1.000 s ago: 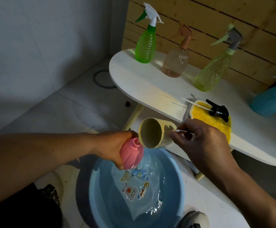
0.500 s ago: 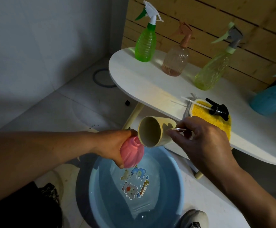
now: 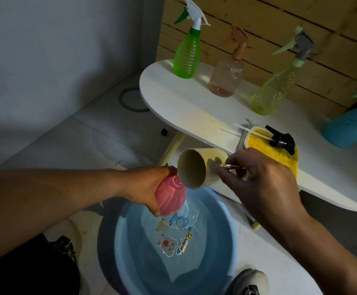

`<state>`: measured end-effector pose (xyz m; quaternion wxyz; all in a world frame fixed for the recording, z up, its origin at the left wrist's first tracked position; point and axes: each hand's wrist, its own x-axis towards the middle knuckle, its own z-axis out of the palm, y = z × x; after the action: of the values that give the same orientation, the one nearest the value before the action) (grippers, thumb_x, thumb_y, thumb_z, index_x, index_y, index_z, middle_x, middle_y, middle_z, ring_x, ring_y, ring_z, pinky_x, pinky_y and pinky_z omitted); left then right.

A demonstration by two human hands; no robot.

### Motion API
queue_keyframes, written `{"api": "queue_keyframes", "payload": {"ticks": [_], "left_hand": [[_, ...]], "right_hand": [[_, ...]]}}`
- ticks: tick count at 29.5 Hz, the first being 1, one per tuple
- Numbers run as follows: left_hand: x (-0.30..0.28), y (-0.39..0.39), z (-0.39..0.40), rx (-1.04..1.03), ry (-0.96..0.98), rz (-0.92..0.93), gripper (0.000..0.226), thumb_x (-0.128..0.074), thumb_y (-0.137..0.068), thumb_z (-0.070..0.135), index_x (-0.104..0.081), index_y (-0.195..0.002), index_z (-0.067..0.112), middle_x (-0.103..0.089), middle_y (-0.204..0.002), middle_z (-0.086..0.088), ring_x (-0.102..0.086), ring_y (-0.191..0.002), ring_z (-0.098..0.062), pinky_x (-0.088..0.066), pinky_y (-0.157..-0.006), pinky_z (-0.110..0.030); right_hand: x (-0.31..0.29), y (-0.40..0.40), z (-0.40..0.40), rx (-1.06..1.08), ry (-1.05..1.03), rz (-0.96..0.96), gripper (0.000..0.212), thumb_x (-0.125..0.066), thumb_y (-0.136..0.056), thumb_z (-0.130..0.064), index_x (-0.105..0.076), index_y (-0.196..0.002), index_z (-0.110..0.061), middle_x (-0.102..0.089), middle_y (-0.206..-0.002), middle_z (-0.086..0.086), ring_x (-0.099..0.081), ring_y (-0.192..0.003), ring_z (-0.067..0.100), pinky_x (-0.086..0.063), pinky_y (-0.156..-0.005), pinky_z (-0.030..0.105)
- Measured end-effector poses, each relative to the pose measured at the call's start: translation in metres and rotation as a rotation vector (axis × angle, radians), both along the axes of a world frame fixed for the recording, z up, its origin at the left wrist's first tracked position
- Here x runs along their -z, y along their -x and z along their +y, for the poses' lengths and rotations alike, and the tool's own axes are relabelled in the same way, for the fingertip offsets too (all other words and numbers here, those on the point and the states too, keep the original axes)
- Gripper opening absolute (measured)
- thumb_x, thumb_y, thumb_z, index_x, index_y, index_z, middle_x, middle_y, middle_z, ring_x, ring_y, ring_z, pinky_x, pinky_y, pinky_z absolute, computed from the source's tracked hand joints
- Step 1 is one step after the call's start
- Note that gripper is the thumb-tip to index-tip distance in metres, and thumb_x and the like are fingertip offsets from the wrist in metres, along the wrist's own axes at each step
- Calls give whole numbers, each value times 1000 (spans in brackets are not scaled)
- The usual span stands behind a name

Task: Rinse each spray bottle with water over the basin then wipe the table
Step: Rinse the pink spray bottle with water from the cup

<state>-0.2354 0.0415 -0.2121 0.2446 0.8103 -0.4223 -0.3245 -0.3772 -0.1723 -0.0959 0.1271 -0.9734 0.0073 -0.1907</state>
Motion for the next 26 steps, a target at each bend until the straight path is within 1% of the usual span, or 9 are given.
{"api": "queue_keyframes", "payload": {"ticks": [5,8,11,16,19,22,24,26], "left_hand": [[-1,0,0,-7,4,-8,102,-97,-63,34,-34,-144,39,-47,-117,25,-54,-111,-7,-51,-80,-19],[-1,0,-1,-5,5,-21,101,-98,-62,36,-35,-142,39,-47,-112,27,-54,-106,-6,-50,-77,-17],[-1,1,-1,-10,5,-24,99,-97,-62,35,-36,-140,39,-46,-109,29,-53,-103,-5,-47,-73,-14],[0,1,-1,-10,1,-35,101,-97,-62,35,-35,-142,39,-46,-112,27,-54,-106,-6,-48,-74,-16],[0,1,-1,0,4,-31,103,-97,-62,35,-34,-143,40,-47,-121,23,-53,-110,-7,-52,-80,-21],[0,1,-2,9,-5,-22,102,-98,-62,35,-34,-142,39,-50,-127,19,-55,-115,-10,-58,-89,-31],[-1,1,-2,5,-11,-26,97,-98,-62,35,-36,-137,40,-51,-120,22,-56,-111,-10,-58,-88,-32],[-1,1,-2,5,-16,-28,93,-97,-63,34,-35,-131,43,-48,-110,25,-55,-105,-8,-56,-84,-25]], "right_hand": [[1,0,-1,1,19,-9,26,-61,-91,-51,-70,-85,-27,-61,-77,-11,-56,-67,12,-47,-53,34],[1,1,-2,-4,18,-14,27,-61,-91,-52,-70,-86,-27,-61,-78,-11,-56,-68,13,-49,-53,37],[1,1,-1,-6,21,-19,26,-62,-91,-51,-70,-87,-27,-61,-79,-10,-57,-69,14,-49,-53,37],[2,1,-2,-16,38,-15,25,-61,-92,-50,-70,-88,-27,-61,-80,-10,-58,-70,15,-49,-53,37],[2,1,-2,-28,46,-18,24,-62,-92,-49,-70,-89,-27,-61,-80,-10,-58,-70,15,-49,-53,37],[1,2,-1,-35,62,-36,23,-63,-93,-48,-70,-88,-26,-61,-79,-10,-57,-69,15,-49,-52,37],[0,2,-1,-38,67,-49,23,-63,-93,-48,-69,-87,-26,-60,-79,-9,-57,-69,15,-48,-51,37],[0,3,-1,-41,77,-54,23,-63,-94,-48,-70,-88,-26,-60,-79,-9,-57,-70,16,-48,-51,37]]}}
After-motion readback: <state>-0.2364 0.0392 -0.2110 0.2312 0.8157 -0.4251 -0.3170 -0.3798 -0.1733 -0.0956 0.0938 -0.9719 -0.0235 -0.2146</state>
